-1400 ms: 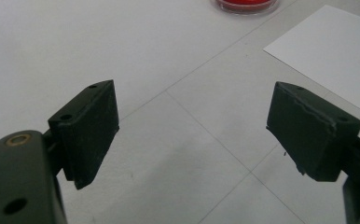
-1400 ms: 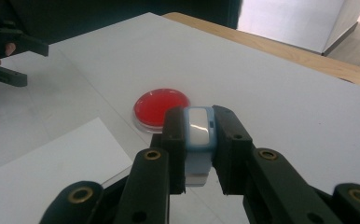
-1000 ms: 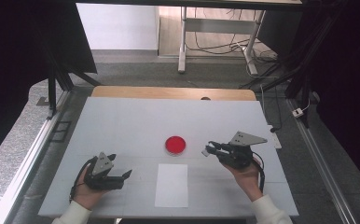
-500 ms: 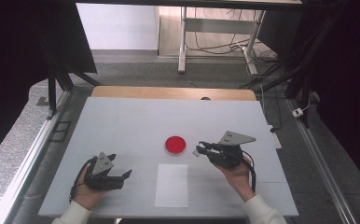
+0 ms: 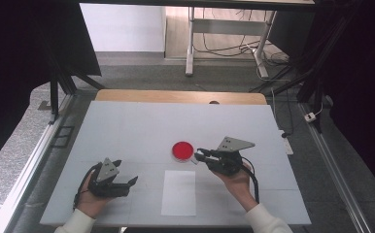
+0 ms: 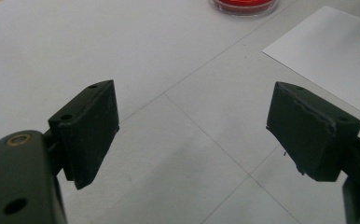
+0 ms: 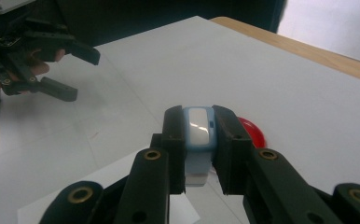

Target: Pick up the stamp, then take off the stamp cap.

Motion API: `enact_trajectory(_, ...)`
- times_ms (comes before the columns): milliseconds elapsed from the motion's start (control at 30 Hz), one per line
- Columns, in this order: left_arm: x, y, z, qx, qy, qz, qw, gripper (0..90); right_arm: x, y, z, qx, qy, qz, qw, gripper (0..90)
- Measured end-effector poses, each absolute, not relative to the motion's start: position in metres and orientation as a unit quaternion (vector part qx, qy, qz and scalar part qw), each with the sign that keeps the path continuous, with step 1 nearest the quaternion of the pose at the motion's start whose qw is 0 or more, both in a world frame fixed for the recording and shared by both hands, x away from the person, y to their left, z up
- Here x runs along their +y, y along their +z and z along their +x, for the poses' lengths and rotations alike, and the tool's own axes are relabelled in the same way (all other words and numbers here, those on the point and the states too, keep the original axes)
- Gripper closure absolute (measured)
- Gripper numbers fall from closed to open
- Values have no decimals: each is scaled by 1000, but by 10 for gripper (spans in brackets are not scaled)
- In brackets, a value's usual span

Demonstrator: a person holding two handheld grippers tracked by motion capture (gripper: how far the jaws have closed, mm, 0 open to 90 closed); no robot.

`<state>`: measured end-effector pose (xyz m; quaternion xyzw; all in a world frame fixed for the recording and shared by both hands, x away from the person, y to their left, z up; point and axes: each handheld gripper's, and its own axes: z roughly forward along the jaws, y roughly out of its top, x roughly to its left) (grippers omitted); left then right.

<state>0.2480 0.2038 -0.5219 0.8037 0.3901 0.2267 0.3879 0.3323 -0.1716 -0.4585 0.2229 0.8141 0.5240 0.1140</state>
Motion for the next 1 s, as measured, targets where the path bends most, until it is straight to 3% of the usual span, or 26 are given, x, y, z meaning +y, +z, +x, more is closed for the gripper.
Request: enact_trajectory(1000,195,-516,252,384,232,799,401,168,-164,-457,329,808,533,221,119,749)
